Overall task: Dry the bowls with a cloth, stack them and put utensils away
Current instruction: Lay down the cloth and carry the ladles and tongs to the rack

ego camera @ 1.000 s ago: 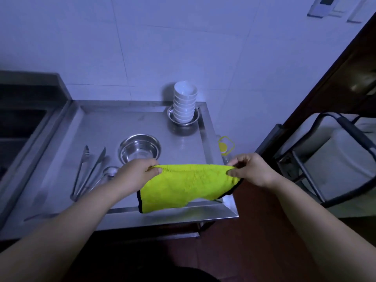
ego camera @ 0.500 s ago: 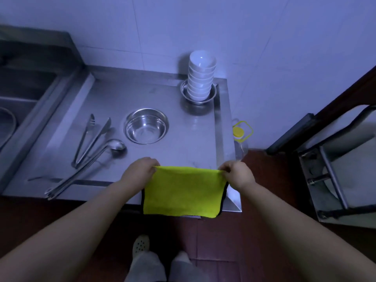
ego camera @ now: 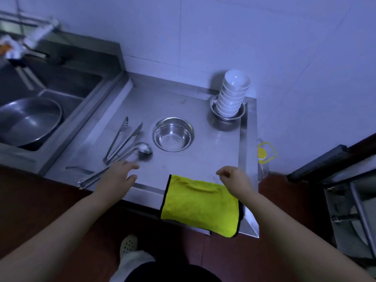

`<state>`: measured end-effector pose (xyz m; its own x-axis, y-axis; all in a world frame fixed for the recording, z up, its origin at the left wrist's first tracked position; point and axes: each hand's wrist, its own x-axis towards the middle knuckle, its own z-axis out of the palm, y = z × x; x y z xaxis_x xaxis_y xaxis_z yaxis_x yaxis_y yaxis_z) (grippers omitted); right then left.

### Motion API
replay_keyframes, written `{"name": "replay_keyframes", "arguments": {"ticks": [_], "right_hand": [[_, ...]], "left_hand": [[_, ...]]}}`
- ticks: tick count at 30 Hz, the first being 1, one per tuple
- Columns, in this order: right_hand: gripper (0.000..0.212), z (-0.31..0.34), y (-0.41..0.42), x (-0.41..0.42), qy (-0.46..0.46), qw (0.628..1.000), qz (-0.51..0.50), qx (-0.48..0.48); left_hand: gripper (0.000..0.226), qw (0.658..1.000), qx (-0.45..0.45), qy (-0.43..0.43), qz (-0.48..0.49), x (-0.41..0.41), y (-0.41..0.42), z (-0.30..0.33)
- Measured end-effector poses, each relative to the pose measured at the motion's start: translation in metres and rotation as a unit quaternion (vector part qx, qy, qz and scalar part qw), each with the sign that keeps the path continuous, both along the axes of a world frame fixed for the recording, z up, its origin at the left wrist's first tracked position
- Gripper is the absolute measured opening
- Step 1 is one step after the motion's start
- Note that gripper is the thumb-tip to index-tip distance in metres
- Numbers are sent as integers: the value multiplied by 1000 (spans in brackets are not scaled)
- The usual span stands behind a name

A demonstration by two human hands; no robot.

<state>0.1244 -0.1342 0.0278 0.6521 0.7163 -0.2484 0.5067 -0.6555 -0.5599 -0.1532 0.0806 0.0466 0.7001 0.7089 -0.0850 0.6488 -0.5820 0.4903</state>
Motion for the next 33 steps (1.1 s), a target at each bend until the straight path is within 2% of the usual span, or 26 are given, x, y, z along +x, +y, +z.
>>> {"name": "replay_keyframes", "arguments": {"ticks": [6, 12, 14, 17, 21, 23, 27, 33], "right_hand": [[21, 5, 87, -53, 48, 998, 38, 27], [20, -10, 184, -128, 223, 973, -35, 46], [18, -16, 216, -152, 303, 947, -99, 38], [19, -29, 260, -178, 404, 885, -231, 16], [27, -54, 308, -202, 471, 793, -383, 43], [20, -58, 325, -211, 483, 767, -420, 53], [16, -64, 347, -218, 475, 742, -469, 61], [20, -65, 353, -221, 411, 759, -497, 88]], "left_hand": [[24, 998, -16, -15, 66, -46, 54, 1], [24, 995, -60, -2, 82, -85, 125, -16], [26, 994, -72, 10, 79, -97, 153, -20], [29, 995, -82, 42, 43, -107, 194, -25], [32, 993, -91, 69, -15, -105, 239, -36], [34, 992, -90, 77, -42, -97, 256, -44], [40, 988, -73, 94, -94, -68, 272, -62], [57, 984, -53, 115, -121, -22, 270, -75]]}}
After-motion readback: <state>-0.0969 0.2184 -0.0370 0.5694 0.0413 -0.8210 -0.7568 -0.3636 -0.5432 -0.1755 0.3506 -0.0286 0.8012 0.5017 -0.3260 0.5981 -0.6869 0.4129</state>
